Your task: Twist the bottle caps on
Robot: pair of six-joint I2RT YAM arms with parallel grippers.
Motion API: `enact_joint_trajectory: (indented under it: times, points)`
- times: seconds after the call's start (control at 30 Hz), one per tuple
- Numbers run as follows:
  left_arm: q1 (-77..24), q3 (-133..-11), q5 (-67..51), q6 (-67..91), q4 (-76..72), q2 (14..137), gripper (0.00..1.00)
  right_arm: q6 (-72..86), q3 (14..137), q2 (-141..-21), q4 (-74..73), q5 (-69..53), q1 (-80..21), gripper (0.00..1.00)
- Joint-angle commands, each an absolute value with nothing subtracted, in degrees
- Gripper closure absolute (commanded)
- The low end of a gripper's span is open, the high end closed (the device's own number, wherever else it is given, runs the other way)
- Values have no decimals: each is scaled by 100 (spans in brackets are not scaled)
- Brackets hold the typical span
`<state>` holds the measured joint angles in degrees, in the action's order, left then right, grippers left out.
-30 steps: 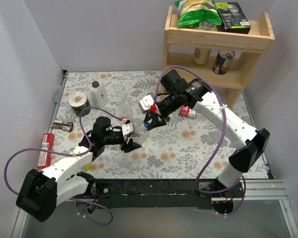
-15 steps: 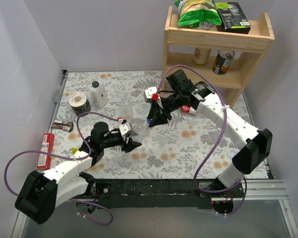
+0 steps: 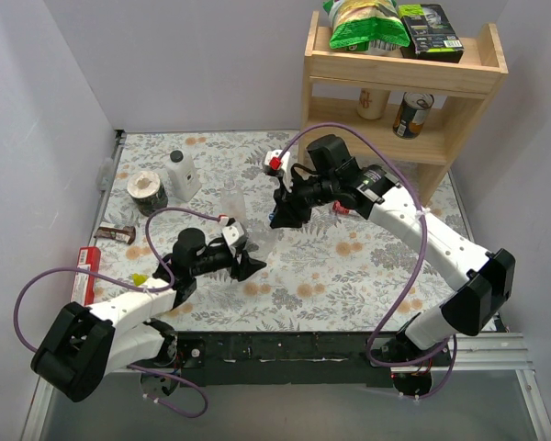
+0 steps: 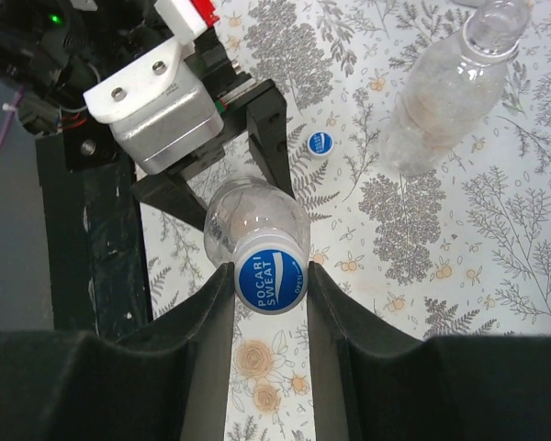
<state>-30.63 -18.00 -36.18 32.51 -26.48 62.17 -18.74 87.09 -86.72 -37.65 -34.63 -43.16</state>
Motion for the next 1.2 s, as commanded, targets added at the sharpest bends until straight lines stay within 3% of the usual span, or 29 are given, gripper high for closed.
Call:
enact_joint_trajectory:
  times: [0.0, 0.2, 0.63, 0.87, 1.0, 1.17]
  points:
    - [-3129, -1978, -3568, 3656, -4280, 6003, 100, -870, 8551, -8903, -3972, -2873, -4693, 81]
    - [-3182, -1907, -3630, 3507, -4289, 5959, 100, -993, 8841, -9255, -4261, -3103, -4764, 81]
    - [-3190, -1582, -3630, 3182, -4342, 5897, 100, -1740, 9052, -9378, -4816, -3516, -4755, 68]
    - [-3190, -1415, -3665, 3208, -4236, 5862, 100, -2004, 9088, -9229, -4694, -3647, -4755, 66]
    - [-3190, -1380, -3656, 3226, -4245, 5853, 100, -2048, 8860, -9001, -4500, -3674, -4755, 55]
    - [-3190, -1371, -3691, 3182, -4192, 5862, 100, -2162, 8894, -8912, -4438, -3726, -4755, 48]
